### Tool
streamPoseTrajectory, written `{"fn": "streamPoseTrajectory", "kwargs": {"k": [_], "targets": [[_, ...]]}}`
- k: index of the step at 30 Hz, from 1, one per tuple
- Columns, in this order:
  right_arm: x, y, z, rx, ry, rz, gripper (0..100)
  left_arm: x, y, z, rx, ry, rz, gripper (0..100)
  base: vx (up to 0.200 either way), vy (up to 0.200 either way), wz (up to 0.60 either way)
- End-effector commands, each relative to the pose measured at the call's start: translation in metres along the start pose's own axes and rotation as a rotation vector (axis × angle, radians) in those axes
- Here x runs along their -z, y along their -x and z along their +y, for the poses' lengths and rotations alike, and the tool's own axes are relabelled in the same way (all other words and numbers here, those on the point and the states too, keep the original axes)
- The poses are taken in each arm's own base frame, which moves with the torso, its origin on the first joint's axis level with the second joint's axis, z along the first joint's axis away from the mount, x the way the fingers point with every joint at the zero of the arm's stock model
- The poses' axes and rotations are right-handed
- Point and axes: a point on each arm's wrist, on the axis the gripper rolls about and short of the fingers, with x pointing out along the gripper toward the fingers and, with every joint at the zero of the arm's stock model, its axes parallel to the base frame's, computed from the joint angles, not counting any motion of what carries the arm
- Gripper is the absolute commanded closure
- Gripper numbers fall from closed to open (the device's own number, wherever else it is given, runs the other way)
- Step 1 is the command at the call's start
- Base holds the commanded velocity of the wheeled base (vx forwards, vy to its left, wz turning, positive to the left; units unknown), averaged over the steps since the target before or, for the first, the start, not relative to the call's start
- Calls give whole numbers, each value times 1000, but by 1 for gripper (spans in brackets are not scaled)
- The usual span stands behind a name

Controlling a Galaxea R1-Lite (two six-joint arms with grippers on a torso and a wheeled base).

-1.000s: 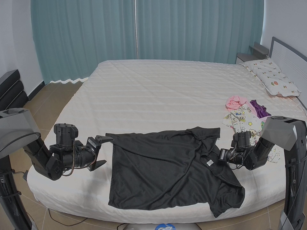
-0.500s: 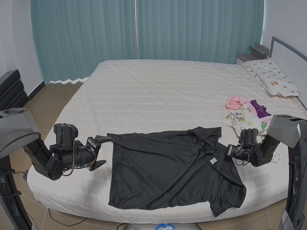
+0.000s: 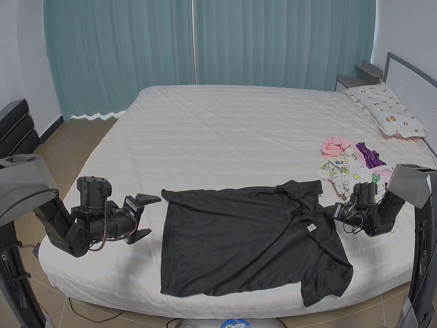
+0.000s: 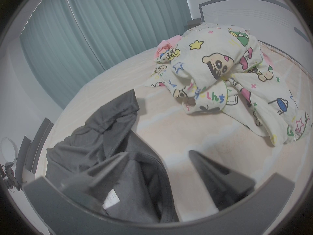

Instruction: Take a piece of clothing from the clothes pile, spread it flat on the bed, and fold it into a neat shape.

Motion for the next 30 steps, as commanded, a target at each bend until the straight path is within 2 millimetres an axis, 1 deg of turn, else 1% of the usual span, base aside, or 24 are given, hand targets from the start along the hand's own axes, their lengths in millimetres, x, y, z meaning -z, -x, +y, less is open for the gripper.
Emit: {"fn": "streamPoseTrajectory", "kwargs": {"k": [1,2,4,6,7,10,13,16,20,21,24,29,30], "targets": [[-6,11,9,-23,-13,-31,0,4,-3,5,-22,-32,15,0,0,0,0],[-6,13,10,-24,-12,-31,0,4,-3,6,-23,-37,16,0,0,0,0],[-8,26,15,-36,-33,-29,0,14,-2,11,-55,-104,49,0,0,0,0],[-7,31,18,-40,-42,-25,0,18,-3,12,-64,-132,60,0,0,0,0],[-6,36,21,-44,-50,-18,0,26,-6,12,-73,-172,78,0,0,0,0],[-5,46,20,-41,-59,-11,0,37,-14,12,-102,-222,66,0,0,0,0],[-4,52,20,-42,-61,-13,0,46,-28,21,-180,-305,44,0,0,0,0],[1,58,18,-39,-61,-11,0,47,-45,34,-271,-398,10,0,0,0,0],[3,60,17,-40,-61,-13,0,47,-47,34,-283,-414,-1,0,0,0,0],[7,63,15,-43,-61,-20,0,50,-59,29,-307,-454,9,0,0,0,0],[8,65,13,-38,-63,-18,0,49,-69,27,-335,-474,24,0,0,0,0],[8,66,13,-37,-64,-16,0,45,-78,24,-354,-517,8,0,0,0,0],[8,65,13,-38,-64,-17,0,44,-85,27,-367,-537,-2,0,0,0,0]]}}
